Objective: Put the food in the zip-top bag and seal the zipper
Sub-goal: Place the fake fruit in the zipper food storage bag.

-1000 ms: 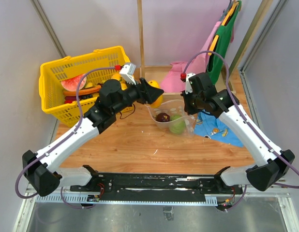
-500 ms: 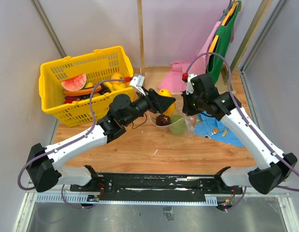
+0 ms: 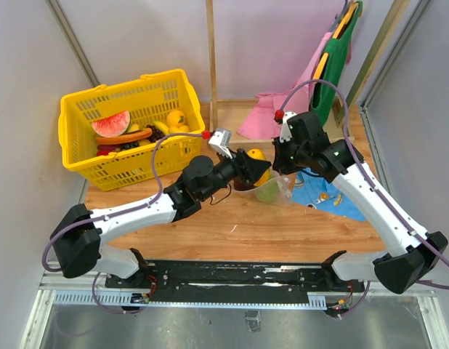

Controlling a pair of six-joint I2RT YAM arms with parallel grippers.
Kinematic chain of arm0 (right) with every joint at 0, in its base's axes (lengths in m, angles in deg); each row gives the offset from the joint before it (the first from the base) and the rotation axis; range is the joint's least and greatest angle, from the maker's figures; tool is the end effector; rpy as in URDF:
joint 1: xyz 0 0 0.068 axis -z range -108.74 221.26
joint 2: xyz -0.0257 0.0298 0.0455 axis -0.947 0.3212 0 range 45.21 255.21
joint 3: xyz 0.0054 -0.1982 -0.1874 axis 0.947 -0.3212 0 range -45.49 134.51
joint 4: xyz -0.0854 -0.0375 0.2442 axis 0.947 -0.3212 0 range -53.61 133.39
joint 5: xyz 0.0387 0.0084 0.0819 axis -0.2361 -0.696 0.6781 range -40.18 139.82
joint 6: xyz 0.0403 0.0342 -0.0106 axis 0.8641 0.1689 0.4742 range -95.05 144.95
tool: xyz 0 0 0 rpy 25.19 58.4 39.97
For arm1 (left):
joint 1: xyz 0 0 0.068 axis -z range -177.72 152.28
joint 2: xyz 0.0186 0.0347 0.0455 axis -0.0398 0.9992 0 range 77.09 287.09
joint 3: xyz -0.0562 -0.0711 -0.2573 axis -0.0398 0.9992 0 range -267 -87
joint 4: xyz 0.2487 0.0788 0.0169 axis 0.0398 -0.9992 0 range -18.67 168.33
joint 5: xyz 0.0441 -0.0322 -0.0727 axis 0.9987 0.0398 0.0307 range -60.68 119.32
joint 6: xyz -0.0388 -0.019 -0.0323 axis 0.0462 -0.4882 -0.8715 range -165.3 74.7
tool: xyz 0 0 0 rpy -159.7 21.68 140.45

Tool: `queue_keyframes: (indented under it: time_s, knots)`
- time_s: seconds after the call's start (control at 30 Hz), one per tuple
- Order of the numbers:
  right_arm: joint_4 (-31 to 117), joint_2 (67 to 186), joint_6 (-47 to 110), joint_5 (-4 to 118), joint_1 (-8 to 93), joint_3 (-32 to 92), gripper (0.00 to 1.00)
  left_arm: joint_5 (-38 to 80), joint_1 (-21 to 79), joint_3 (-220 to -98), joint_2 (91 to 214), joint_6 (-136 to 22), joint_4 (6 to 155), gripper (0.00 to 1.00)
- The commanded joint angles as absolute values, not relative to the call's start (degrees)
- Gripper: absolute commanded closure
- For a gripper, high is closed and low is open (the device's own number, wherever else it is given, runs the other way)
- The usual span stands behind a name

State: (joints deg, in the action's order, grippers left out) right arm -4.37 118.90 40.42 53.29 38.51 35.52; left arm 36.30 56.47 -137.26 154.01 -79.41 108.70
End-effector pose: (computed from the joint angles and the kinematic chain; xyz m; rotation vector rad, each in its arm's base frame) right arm 0.2213 0.1449 0.3865 -0.3820 2.2959 0.5031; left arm 0.1880 -0.2530 0.3214 0.1779 1.6084 -1.1292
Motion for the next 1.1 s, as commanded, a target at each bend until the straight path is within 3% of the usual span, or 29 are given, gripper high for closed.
queue_keyframes:
  time_s: [0.0,0.13,0.33,0.6,1.07]
  knots:
    - [-2.92,117.29,41.41,53.72,37.97,34.77,0.99,38.68,57.45,-137.18,155.27,-77.41,112.38,0.64]
    - [-2.98,117.29,41.15,53.68,37.97,34.75,0.99,40.40,57.56,-137.07,155.09,-76.34,112.08,0.60]
    - [-2.85,117.54,41.00,53.68,37.97,34.84,0.99,38.18,57.61,-138.39,155.75,-76.27,109.83,0.32]
    - [-2.77,117.56,40.69,53.34,38.06,34.78,0.99,37.15,57.64,-139.31,154.62,-75.50,105.42,0.14]
    - [-2.81,117.29,40.42,52.84,38.10,34.61,0.99,46.37,57.61,-149.31,147.41,-73.36,76.84,0.15]
